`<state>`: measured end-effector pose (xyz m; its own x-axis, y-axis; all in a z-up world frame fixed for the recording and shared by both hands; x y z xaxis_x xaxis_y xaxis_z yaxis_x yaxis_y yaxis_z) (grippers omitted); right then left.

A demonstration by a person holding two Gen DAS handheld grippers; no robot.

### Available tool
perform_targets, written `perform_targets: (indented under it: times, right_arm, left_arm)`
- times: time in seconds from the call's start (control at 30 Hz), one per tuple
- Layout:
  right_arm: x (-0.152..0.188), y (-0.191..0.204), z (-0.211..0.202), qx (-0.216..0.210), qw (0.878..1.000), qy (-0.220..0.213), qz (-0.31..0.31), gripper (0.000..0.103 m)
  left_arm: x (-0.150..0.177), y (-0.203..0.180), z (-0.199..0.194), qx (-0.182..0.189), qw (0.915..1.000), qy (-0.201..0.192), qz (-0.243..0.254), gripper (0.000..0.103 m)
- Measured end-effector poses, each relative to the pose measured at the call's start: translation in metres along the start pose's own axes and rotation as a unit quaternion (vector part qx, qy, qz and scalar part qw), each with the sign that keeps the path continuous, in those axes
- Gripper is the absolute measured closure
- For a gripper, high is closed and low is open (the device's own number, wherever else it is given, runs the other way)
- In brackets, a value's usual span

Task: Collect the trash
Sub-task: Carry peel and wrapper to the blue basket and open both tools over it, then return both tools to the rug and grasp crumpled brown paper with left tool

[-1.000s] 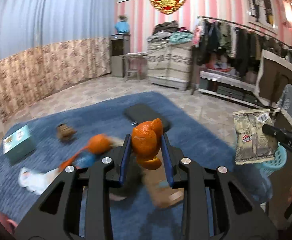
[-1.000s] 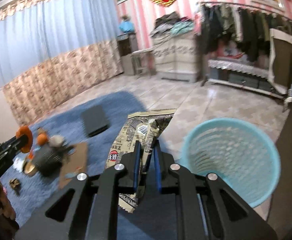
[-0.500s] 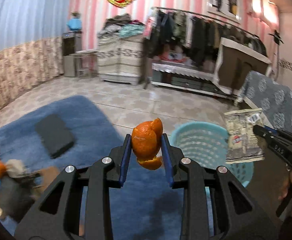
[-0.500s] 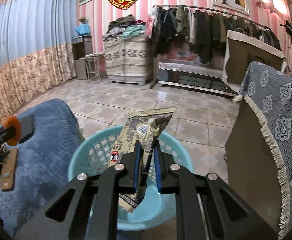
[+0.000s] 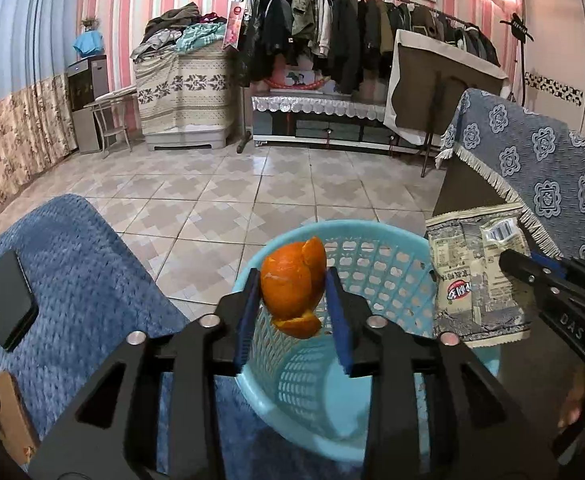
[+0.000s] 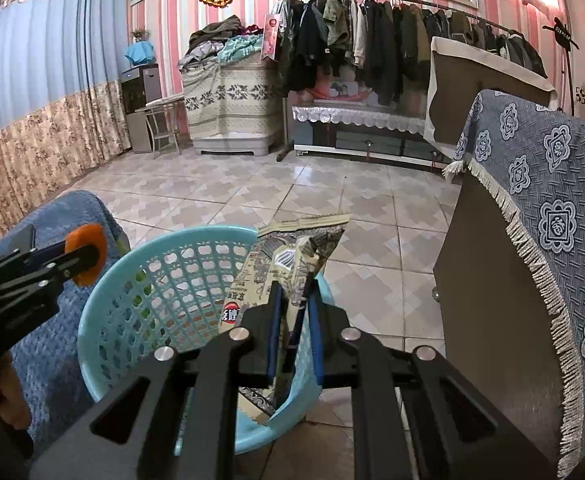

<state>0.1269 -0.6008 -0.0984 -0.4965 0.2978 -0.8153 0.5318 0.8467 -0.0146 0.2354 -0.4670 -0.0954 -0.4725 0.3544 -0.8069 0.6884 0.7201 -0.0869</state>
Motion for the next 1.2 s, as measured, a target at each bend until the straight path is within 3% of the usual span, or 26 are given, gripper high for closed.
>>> perform_targets:
  times: [0.03,0.1,0.17,0.3,0.7,0.77,0.83,0.97,1.03,1.1,1.2]
  right_arm:
    - [0.0,0.0,0.0,0.0,1.0,0.0,0.0,0.089]
    - [0.0,-0.001,0.003,-0.001,1.0,0.001,-0.001,0.089]
    - [0.002,0.0,0.007,-0.002,1.0,0.004,-0.001,0.089]
    - [0.011,0.005,0.012,-0.004,1.0,0.009,-0.002,0.089]
    - [0.015,0.045,0.028,-0.01,0.999,0.027,-0.026,0.086]
    - [0.016,0.05,0.032,-0.007,0.999,0.031,-0.032,0.076]
    - [0.016,0.057,0.032,-0.006,0.999,0.027,-0.038,0.039]
    - [0.015,0.069,0.028,-0.01,0.998,0.026,-0.05,0.033]
    - [0.014,0.073,0.022,-0.012,0.998,0.022,-0.052,0.019]
    - [0.01,0.074,0.013,-0.009,0.999,0.012,-0.05,0.012]
    - [0.006,0.081,0.0,-0.008,0.998,0.001,-0.054,0.011]
  left_arm:
    - [-0.002,-0.001,0.001,-0.001,1.0,0.0,0.0,0.055]
    - [-0.005,0.003,0.0,-0.009,0.9999,-0.011,-0.003,0.033]
    - [-0.009,0.01,-0.004,-0.022,0.9995,-0.023,-0.01,0.021]
    - [-0.018,0.03,-0.015,-0.047,0.9977,-0.038,-0.032,0.008]
    - [-0.015,0.1,-0.059,-0.102,0.9905,-0.057,-0.072,0.005]
    - [-0.011,0.109,-0.069,-0.108,0.989,-0.061,-0.081,0.005]
    - [-0.009,0.117,-0.079,-0.115,0.9877,-0.064,-0.084,0.005]
    - [-0.005,0.131,-0.099,-0.134,0.9846,-0.068,-0.09,0.005]
    - [-0.002,0.14,-0.111,-0.142,0.9827,-0.07,-0.096,0.005]
    - [0.002,0.149,-0.124,-0.149,0.9808,-0.072,-0.103,0.005]
    - [0.009,0.16,-0.142,-0.161,0.9779,-0.074,-0.11,0.005]
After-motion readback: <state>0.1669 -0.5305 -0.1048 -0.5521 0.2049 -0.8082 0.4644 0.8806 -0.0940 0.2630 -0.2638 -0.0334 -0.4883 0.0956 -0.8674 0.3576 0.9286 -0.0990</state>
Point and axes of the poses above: each gripper's, at about its wrist camera, not at the fingertips, and z roughly the way its jaws point, y to its left, x to its underside, the point moved 8 cm from there along z, roughly the way its jaws point, and after that the axes turned 3 degrees about -z, right-handed, at the moved point
